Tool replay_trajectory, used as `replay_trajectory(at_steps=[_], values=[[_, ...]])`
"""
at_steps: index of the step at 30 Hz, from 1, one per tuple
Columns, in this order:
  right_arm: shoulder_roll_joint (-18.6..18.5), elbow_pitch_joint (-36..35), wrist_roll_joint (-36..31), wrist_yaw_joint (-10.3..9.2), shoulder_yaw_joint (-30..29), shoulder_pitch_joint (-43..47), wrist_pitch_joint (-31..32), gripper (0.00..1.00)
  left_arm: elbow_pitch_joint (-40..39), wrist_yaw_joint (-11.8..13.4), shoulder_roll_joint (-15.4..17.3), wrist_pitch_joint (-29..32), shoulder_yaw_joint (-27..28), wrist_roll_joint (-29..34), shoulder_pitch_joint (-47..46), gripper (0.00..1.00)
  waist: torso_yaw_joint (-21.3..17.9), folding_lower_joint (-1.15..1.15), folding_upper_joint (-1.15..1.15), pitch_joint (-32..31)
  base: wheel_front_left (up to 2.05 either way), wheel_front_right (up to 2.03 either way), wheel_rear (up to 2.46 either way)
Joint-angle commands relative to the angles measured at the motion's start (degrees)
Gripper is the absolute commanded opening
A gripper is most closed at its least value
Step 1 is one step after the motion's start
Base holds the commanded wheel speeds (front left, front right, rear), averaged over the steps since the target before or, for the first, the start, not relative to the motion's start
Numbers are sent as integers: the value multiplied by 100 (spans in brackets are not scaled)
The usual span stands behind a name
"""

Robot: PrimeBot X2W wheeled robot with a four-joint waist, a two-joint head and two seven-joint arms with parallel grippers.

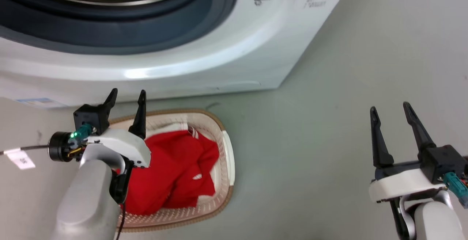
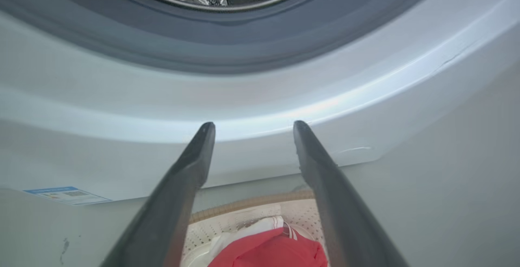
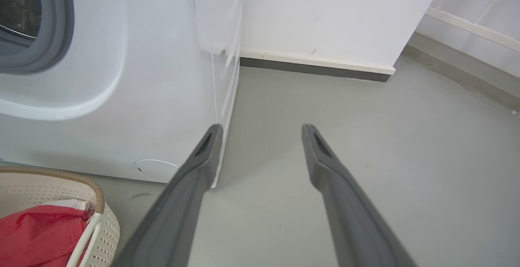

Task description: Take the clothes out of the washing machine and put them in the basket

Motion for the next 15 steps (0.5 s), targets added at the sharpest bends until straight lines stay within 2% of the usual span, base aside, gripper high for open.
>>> replay_trajectory(at_steps=[1,8,15], values=[[-8,16,-49,-6,-49,93,-11,100,-146,-14,-49,-16,56,57,141,100,289,0,0,-556,0,0,0],[-7,86,-116,-6,-220,329,-11,100,-1264,53,-241,-16,427,455,887,100,502,0,0,-1266,0,0,0],[-7,73,-77,-6,-174,664,-11,100,-2089,161,-548,-16,859,598,1777,100,592,0,0,-1849,0,0,0]])
